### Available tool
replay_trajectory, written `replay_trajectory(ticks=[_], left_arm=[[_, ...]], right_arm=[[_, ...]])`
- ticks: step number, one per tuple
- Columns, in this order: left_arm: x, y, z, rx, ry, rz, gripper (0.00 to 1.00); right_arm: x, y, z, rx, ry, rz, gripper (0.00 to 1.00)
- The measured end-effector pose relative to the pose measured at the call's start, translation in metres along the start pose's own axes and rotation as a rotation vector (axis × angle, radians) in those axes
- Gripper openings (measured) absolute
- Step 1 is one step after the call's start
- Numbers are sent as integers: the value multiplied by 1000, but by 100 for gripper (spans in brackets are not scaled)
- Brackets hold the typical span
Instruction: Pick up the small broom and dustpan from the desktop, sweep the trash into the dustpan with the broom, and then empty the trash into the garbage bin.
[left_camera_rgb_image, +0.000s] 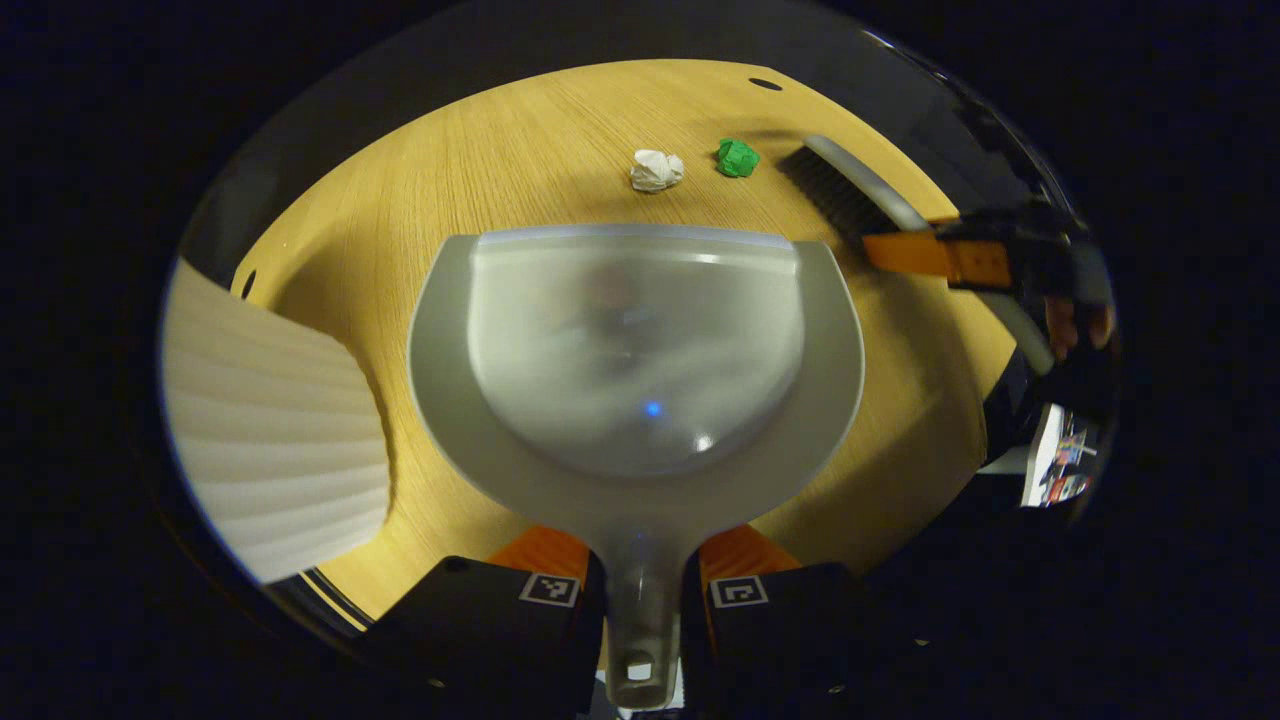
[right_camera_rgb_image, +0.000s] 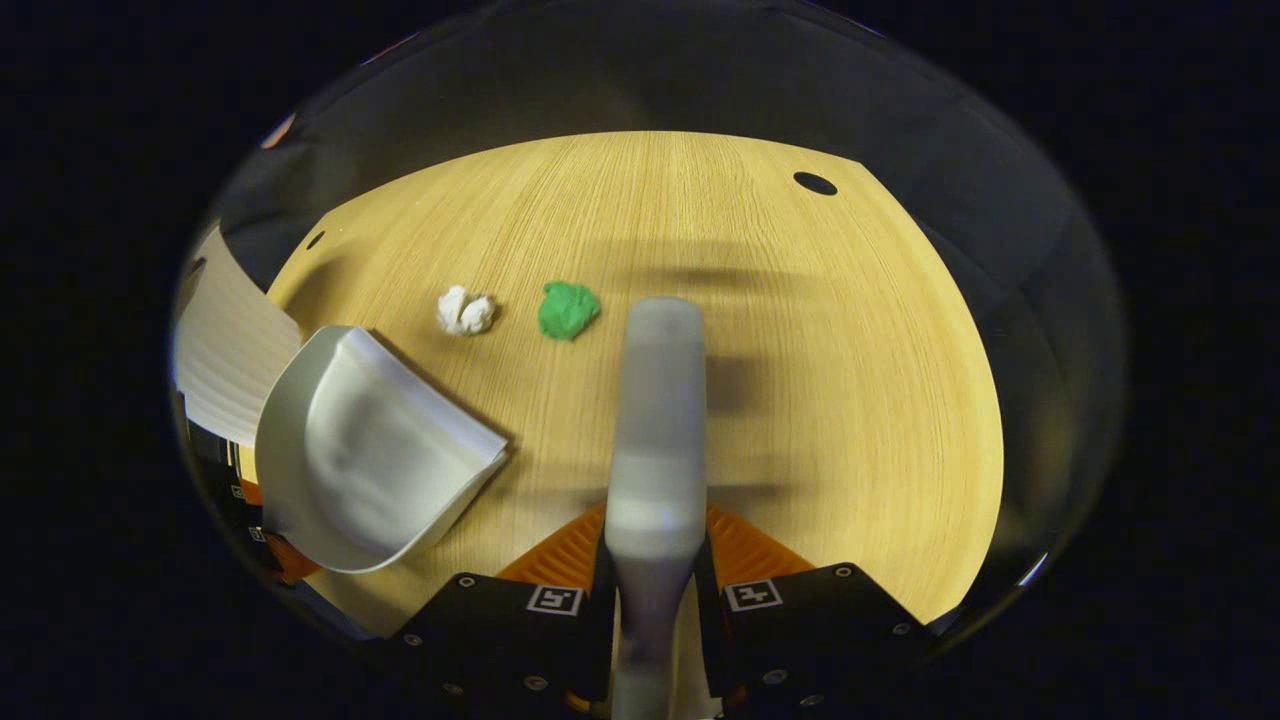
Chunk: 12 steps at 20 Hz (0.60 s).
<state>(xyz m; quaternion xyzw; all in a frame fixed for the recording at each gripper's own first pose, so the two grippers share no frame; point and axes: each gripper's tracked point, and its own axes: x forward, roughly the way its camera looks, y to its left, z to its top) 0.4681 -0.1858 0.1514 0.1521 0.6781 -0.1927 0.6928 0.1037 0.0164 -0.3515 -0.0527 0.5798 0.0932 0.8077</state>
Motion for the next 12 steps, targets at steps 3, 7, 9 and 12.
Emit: replay_trajectory(ticks=[3,7,9,12], left_arm=[[-45,-12,44,81,11,1,33],[-10,-25,46,146,54,-46,33],[18,-17,46,179,65,-54,33],[8,-24,56,234,63,-61,33]], right_arm=[[18,-7,41,-72,5,-6,37],[42,22,66,-209,26,59,37],[44,40,61,-312,37,114,37],[35,76,59,-476,60,249,37]])
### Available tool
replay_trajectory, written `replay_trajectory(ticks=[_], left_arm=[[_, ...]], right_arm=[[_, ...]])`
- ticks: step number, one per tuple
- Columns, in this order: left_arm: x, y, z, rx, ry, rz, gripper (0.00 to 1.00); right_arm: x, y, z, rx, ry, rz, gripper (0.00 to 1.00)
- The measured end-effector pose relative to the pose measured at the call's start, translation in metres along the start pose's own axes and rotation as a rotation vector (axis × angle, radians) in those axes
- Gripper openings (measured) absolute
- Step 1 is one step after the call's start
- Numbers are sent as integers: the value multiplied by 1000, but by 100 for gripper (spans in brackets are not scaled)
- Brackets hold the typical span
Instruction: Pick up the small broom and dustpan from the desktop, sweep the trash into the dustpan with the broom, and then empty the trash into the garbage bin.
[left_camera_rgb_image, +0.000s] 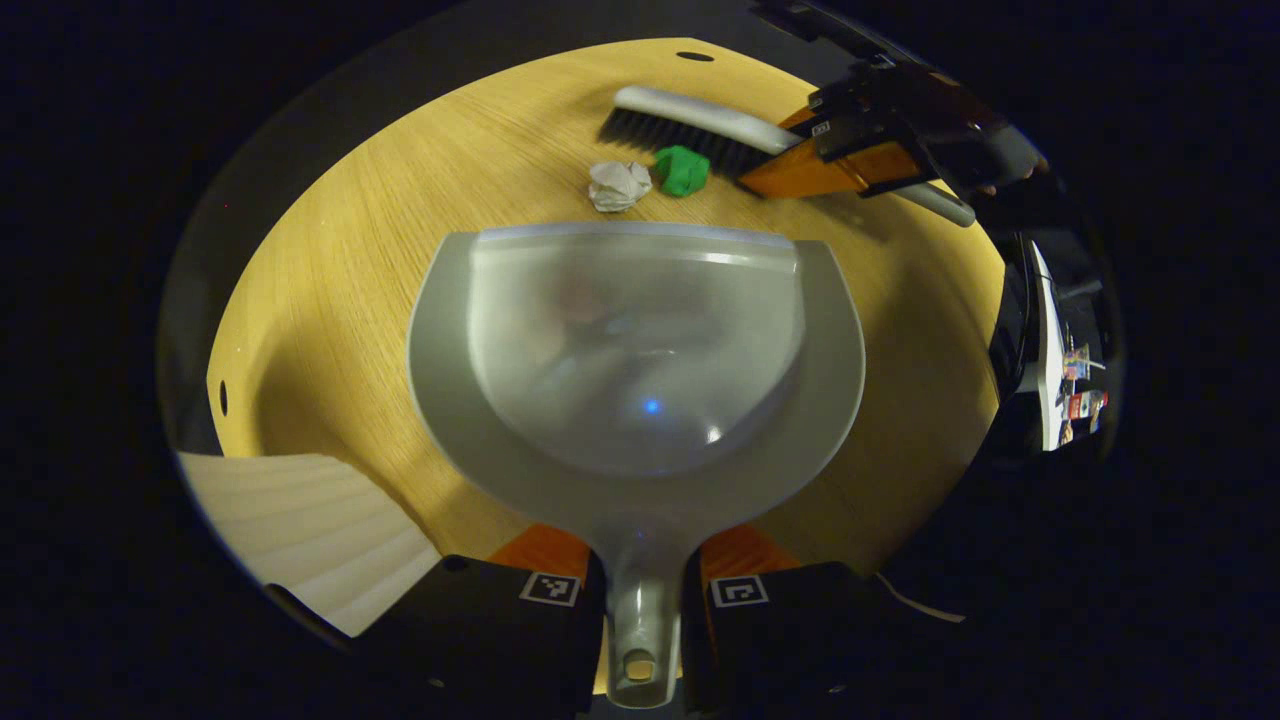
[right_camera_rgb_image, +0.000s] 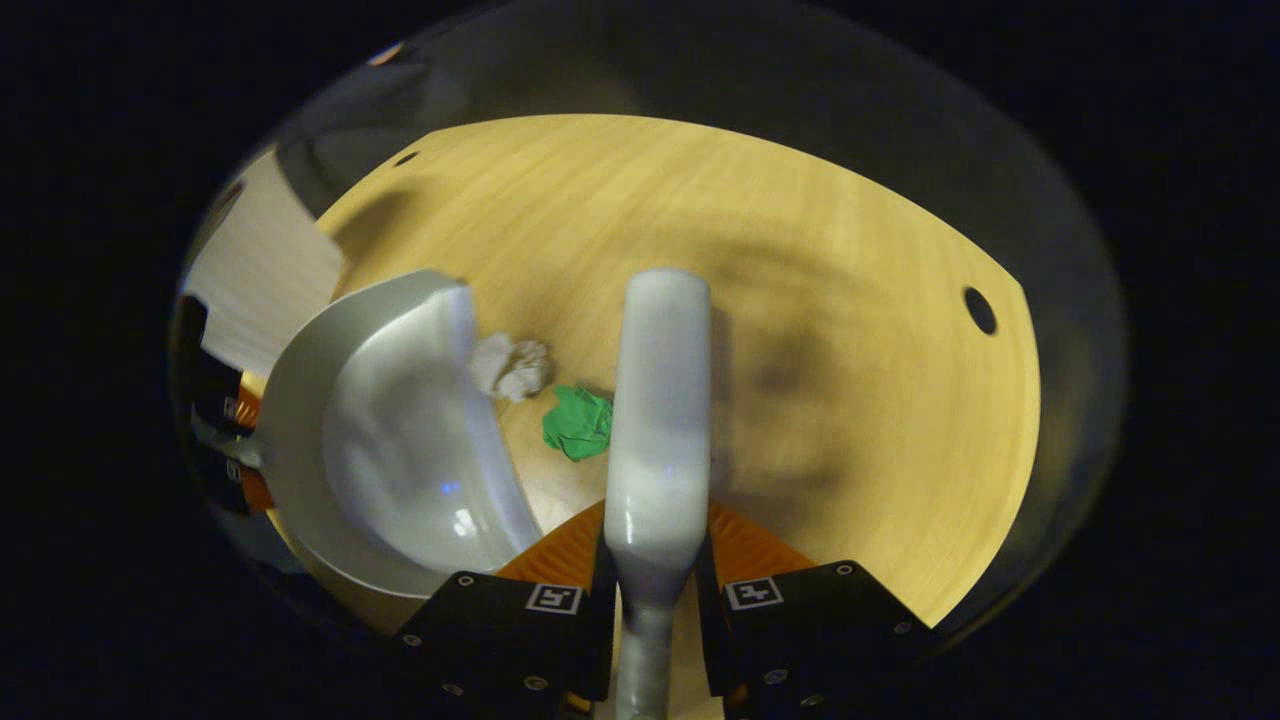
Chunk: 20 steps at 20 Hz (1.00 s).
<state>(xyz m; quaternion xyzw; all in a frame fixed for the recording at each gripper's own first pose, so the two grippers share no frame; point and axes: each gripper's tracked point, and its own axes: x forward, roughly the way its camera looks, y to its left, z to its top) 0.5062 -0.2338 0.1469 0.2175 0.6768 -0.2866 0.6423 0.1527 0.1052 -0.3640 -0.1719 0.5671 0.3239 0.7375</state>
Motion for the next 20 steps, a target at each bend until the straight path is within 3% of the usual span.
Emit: replay_trajectory(ticks=[6,7,9,10,12,15,20], left_arm=[[-4,-12,-7,29,-12,-49,33],[-1,-10,-5,19,-14,-53,33],[2,-15,-1,-12,-15,-49,33],[2,-15,-2,-33,-16,-43,33],[-5,-12,-9,-95,-31,-39,33],[-12,-21,-16,-203,-55,-35,33],[-10,-27,-4,-344,-88,-32,33]], right_arm=[[-18,89,39,-149,26,333,37],[-17,81,43,-176,36,352,37],[-15,93,65,-202,53,328,37],[-9,102,53,-180,46,314,37],[-23,73,45,-110,16,271,37],[-33,30,50,47,-37,130,37],[-46,-51,48,304,-92,-30,37]])
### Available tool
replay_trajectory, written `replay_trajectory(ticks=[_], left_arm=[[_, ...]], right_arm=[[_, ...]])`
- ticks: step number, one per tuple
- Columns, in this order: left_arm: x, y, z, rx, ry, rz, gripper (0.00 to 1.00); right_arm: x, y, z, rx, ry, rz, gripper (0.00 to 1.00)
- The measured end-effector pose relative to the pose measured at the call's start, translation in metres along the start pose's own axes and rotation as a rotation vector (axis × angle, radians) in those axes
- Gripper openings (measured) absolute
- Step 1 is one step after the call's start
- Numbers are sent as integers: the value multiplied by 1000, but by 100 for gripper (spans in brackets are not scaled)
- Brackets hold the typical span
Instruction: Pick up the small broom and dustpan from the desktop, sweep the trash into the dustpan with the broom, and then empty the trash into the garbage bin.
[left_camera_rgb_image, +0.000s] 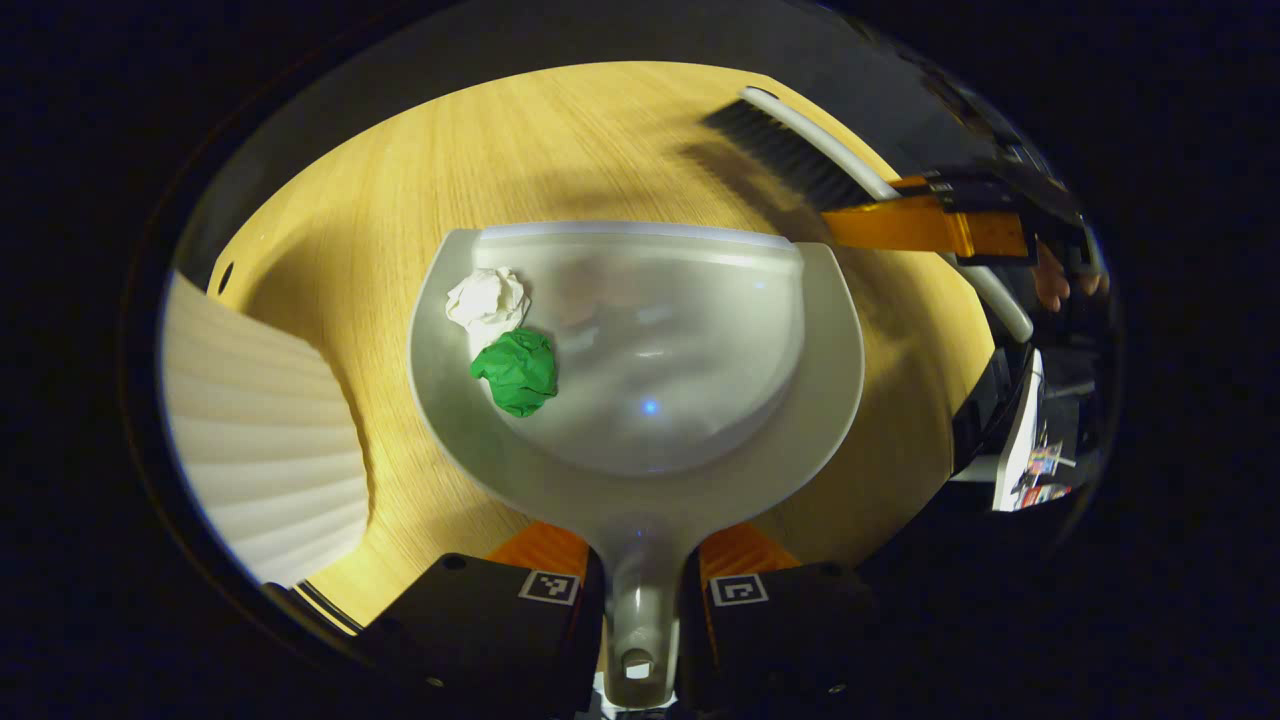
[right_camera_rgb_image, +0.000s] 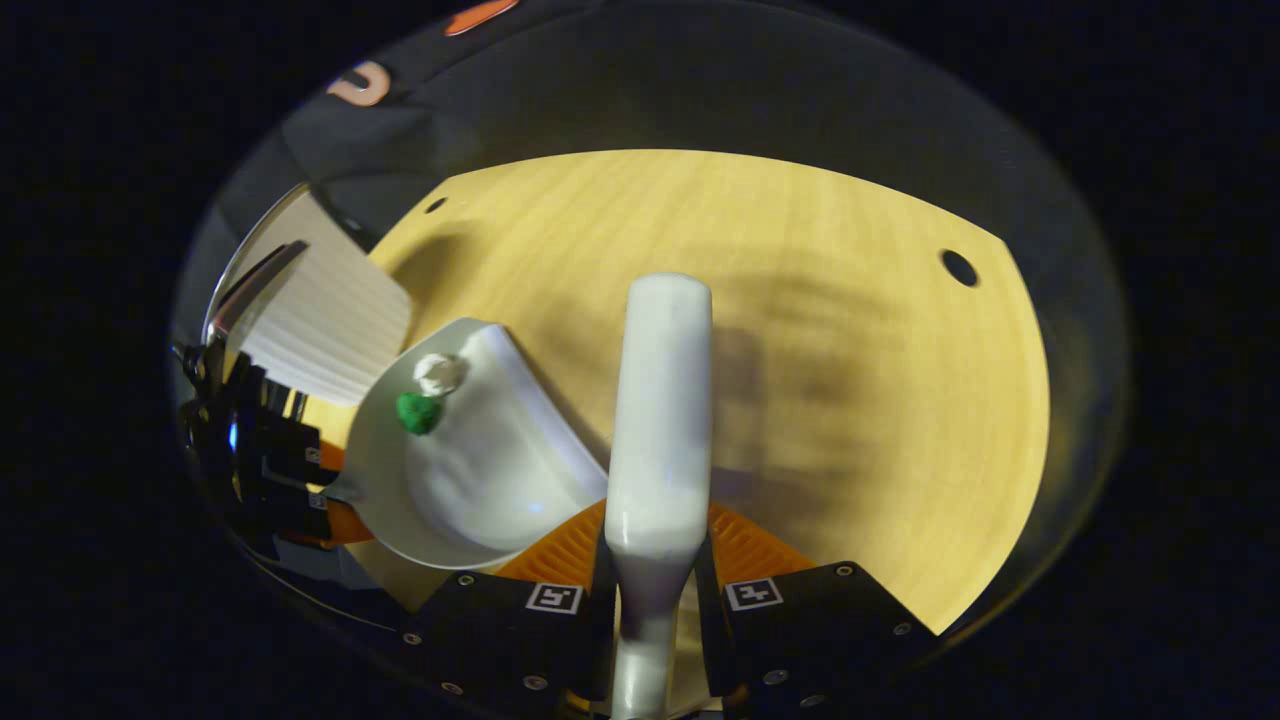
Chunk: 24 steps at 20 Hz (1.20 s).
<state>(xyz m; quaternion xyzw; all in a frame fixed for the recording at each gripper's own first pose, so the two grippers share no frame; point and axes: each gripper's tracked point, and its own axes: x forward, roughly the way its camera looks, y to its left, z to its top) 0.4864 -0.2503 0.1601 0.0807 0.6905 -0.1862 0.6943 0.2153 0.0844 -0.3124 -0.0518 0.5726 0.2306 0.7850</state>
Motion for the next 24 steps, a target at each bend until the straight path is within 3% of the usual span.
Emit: replay_trajectory(ticks=[4,9,12,13,14,20,24], left_arm=[[12,-12,8,-130,-43,57,33],[18,-34,30,-308,-67,64,33],[5,-35,33,-280,-98,97,33],[-2,-40,32,-259,-105,109,33],[0,-42,29,-250,-119,110,33],[-28,-52,41,-172,-251,121,33],[-56,-59,55,-187,-356,107,33]], right_arm=[[-2,-37,-23,180,-6,-77,37],[4,-42,-40,251,21,-103,37],[23,-37,-61,269,57,-114,37],[30,-36,-64,275,61,-116,28],[36,-35,-67,267,64,-107,39],[31,-30,-64,237,43,-92,47],[31,-20,-60,233,23,-66,63]])
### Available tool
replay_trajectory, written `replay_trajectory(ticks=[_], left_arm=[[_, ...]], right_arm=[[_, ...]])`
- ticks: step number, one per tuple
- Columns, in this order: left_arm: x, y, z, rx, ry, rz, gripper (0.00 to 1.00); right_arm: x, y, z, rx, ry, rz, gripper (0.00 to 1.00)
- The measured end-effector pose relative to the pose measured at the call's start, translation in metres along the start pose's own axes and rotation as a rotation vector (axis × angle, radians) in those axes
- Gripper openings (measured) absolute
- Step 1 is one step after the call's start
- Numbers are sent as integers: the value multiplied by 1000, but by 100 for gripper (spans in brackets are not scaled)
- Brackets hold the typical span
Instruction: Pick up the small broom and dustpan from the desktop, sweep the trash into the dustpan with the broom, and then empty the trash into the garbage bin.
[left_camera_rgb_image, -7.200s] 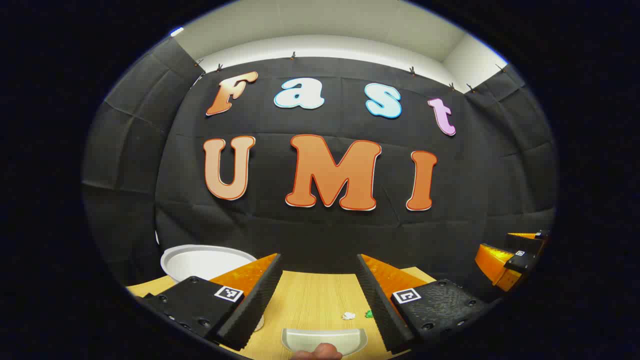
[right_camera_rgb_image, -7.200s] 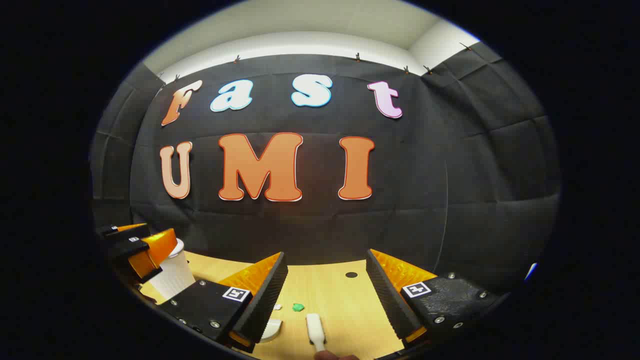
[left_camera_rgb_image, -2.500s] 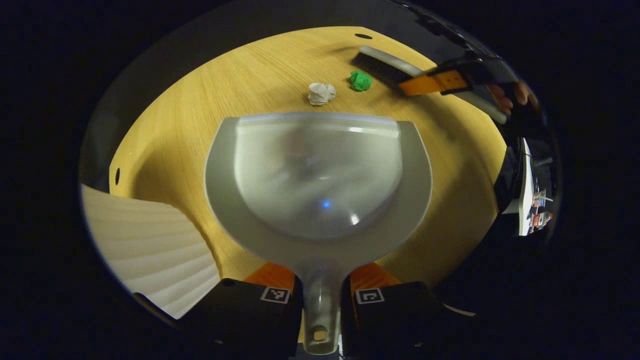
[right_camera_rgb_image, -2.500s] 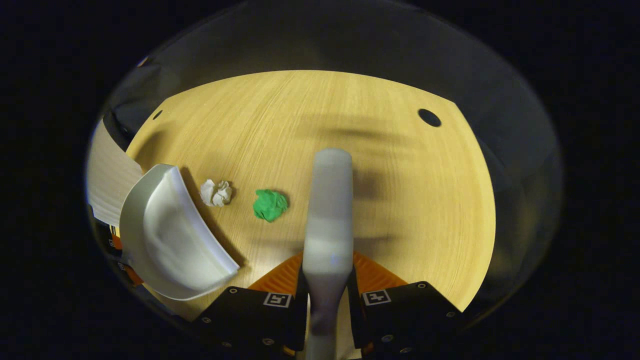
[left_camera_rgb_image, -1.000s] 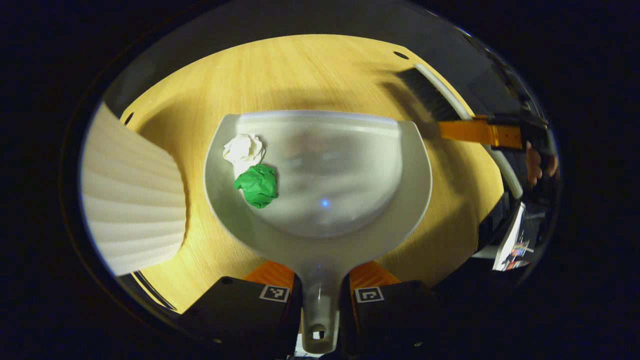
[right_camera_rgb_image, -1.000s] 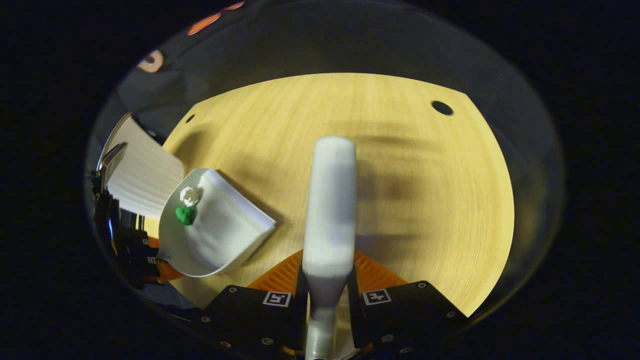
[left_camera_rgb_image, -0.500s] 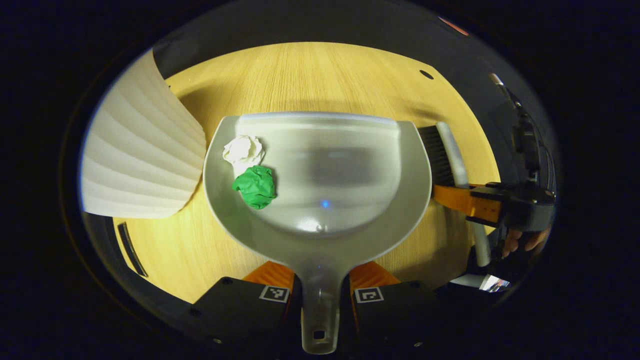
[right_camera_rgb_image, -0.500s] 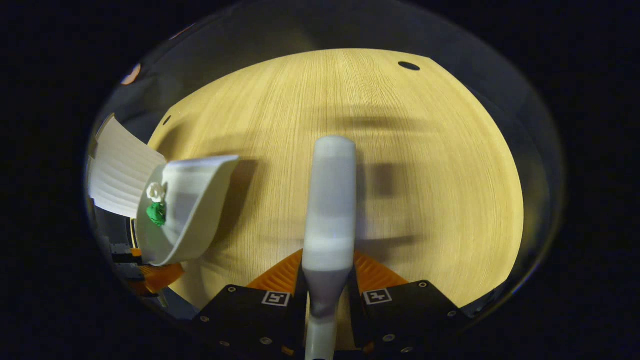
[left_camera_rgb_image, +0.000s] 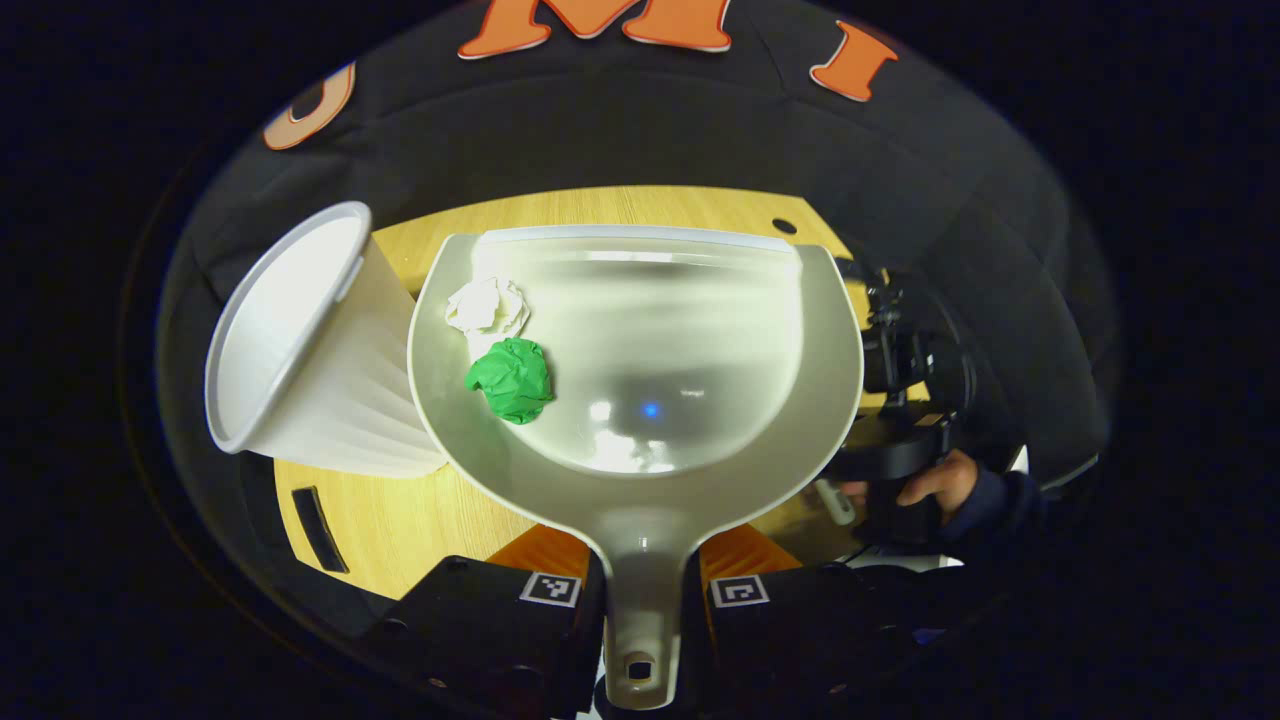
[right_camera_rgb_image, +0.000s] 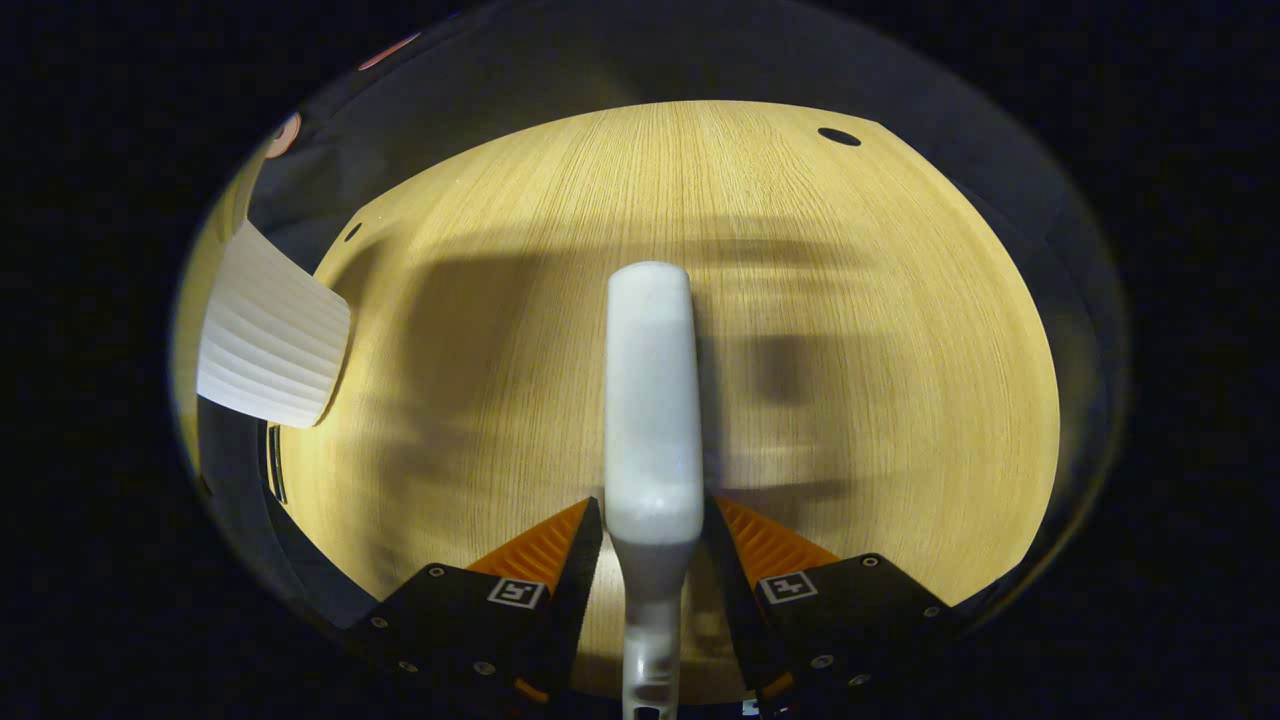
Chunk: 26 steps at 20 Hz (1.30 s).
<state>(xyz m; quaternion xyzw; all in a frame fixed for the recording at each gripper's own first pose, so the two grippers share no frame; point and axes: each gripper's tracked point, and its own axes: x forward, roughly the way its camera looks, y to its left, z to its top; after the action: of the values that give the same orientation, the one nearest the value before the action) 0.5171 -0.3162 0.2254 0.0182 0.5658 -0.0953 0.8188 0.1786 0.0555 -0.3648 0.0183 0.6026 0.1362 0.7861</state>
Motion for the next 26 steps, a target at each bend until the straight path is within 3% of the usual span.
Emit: replay_trajectory(ticks=[1,2,3,4,7,15,18,26], left_arm=[[-4,2,8,-6,-25,6,33],[-11,6,15,-8,-47,21,33],[-15,11,24,-10,-71,35,33],[-24,11,28,-15,-88,46,33],[-40,34,36,-65,-115,99,33],[-74,156,29,-191,-71,348,33],[-72,177,21,-199,-9,386,33],[-94,205,16,6,163,557,33]], right_arm=[[0,2,-2,-8,-2,1,63],[0,2,-1,-19,-8,-2,75],[1,2,-2,-32,-13,-10,71],[0,0,-2,-40,-15,-17,83],[-2,1,-1,-30,-25,-20,89],[-10,-6,-1,-39,-30,-75,93],[-11,-4,-3,-50,-30,-79,93],[-15,-6,-6,-37,-19,-102,93]])
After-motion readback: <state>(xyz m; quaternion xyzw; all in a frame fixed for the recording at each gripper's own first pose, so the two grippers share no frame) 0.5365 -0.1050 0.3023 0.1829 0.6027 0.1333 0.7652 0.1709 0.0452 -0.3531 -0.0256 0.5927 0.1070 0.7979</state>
